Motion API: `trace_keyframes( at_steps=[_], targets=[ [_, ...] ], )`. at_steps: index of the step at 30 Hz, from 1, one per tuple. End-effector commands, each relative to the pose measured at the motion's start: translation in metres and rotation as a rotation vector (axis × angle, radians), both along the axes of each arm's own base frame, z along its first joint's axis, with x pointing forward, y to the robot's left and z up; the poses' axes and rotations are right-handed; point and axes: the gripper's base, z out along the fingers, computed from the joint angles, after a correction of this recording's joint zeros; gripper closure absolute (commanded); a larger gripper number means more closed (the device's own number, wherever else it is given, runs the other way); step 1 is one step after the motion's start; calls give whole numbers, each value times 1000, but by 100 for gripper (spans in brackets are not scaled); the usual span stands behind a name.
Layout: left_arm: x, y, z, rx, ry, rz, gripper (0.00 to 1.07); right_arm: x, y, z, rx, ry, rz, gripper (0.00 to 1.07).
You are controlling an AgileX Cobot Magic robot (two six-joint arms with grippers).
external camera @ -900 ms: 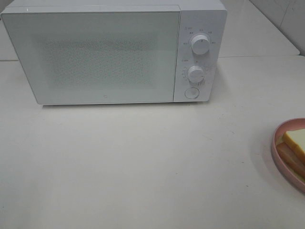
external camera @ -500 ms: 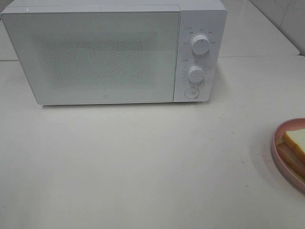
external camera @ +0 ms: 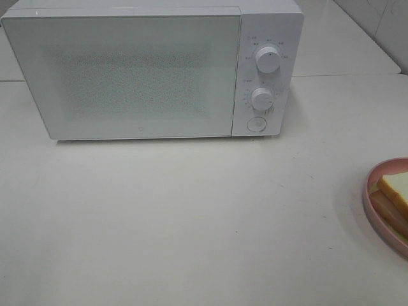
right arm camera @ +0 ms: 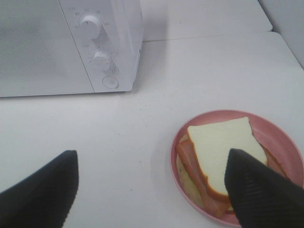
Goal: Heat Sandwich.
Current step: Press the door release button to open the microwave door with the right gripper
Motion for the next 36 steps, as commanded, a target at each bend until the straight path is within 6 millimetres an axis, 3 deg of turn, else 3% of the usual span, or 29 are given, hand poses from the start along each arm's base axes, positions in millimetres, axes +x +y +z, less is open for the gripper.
trace_keyframes(
  at_steps=[1, 10, 21, 36],
  targets=[
    [-2, 0, 0, -3, -21, 5, 9, 9, 0, 8, -3, -28, -3, 25],
    [-2, 0, 0, -3, -21, 5, 9, 60, 3, 22, -9, -51, -10, 26],
    [-2, 0, 0, -3, -21, 5, 9, 106, 5, 24, -9, -67, -21, 27],
    [-2, 0, 0, -3, -21, 5, 9, 184, 7, 7, -34, -92, -33, 29]
  ],
)
